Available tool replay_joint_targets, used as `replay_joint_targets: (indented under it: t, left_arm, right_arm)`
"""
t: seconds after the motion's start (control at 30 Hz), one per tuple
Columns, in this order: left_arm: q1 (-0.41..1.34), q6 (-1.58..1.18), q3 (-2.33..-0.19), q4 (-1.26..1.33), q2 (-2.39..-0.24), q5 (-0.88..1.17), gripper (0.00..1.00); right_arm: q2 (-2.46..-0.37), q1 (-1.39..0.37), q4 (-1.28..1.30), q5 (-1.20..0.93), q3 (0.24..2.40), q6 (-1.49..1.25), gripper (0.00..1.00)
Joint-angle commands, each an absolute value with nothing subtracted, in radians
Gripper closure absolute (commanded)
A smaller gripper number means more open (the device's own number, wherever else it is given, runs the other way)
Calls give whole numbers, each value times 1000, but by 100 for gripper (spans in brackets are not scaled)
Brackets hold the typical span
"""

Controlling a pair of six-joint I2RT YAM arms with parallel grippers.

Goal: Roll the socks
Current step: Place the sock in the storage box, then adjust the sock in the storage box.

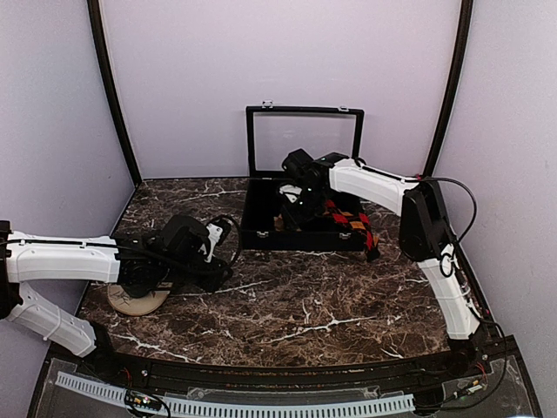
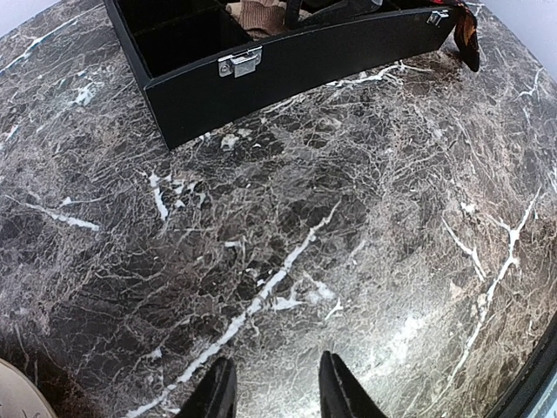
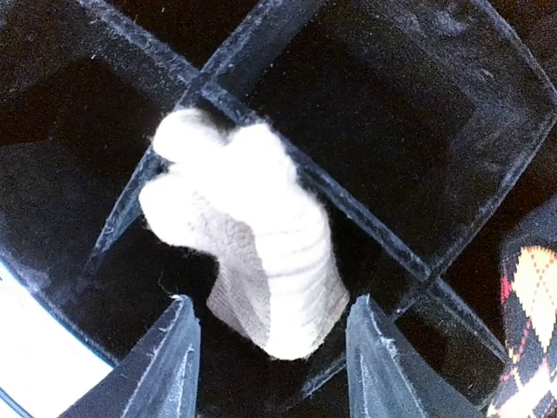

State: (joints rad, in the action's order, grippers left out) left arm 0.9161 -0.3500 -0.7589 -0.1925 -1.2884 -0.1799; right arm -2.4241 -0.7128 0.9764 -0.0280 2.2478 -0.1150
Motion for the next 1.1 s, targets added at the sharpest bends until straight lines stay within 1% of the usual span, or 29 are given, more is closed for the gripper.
replay_joint_targets:
  t: [0.0, 0.17, 0.27, 0.33, 0.37, 0.47, 0.57, 0.6, 0.73, 1.07]
  left_arm:
    - [910, -337, -774, -188, -1286, -170, 65]
    - [910, -333, -783, -183, -1299, -167, 65]
    - [910, -336, -787, -180, -1307, -165, 65]
    - [910, -339, -787, -180, -1308, -167, 65]
    - [910, -339, -785, -180, -1307, -168, 65]
    - [909, -338, -787, -181, -1309, -174, 65]
    - [909, -338, -792, -186, -1313, -175, 65]
    - [908, -338, -793, -187, -1314, -175, 65]
    - [908, -338, -800, -194, -1324, -179, 65]
    - [907, -346, -808, -205, -1339, -186, 65]
  right_arm:
    - [-2355, -725, 1034, -43, 2201, -132, 45]
    - [-2317, -724, 1007, -15, 2201, -137, 47]
    - [-2312, -724, 985, -10, 2201, -139, 51]
    - [-2320, -724, 972, -16, 2205, -138, 56]
    - [-2327, -724, 965, -18, 2209, -138, 60]
    - [-2342, -724, 940, -23, 2217, -137, 78]
    - [-2364, -722, 927, -31, 2236, -133, 92]
    - [-2375, -723, 923, -33, 2243, -130, 94]
    - [-2409, -719, 897, -55, 2270, -126, 98]
    - [-2514, -704, 880, -118, 2310, -124, 99]
